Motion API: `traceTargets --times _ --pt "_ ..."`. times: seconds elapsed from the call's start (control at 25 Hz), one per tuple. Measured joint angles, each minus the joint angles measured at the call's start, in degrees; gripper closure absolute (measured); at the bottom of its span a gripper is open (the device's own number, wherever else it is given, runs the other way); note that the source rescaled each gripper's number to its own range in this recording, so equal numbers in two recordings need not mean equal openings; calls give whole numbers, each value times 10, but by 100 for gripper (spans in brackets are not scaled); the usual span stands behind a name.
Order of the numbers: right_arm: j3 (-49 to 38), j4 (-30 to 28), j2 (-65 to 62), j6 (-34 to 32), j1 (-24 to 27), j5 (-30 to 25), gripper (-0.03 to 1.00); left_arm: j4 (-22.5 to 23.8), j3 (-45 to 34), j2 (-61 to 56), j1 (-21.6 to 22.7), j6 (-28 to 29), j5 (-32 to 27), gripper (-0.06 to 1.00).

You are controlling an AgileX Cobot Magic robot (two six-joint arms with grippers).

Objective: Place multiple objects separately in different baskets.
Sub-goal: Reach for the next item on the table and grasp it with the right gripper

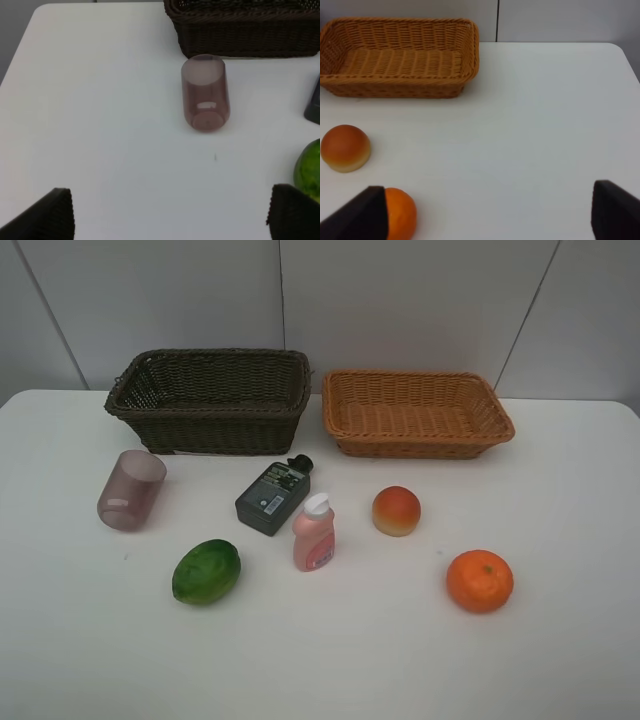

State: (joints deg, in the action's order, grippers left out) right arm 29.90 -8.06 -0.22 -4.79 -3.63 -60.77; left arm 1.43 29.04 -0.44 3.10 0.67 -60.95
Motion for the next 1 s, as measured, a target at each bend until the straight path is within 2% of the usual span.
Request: traceTargets --times 1.0 --pt "0 0 0 0 0 0 15 0 0 0 0 0 0 -5"
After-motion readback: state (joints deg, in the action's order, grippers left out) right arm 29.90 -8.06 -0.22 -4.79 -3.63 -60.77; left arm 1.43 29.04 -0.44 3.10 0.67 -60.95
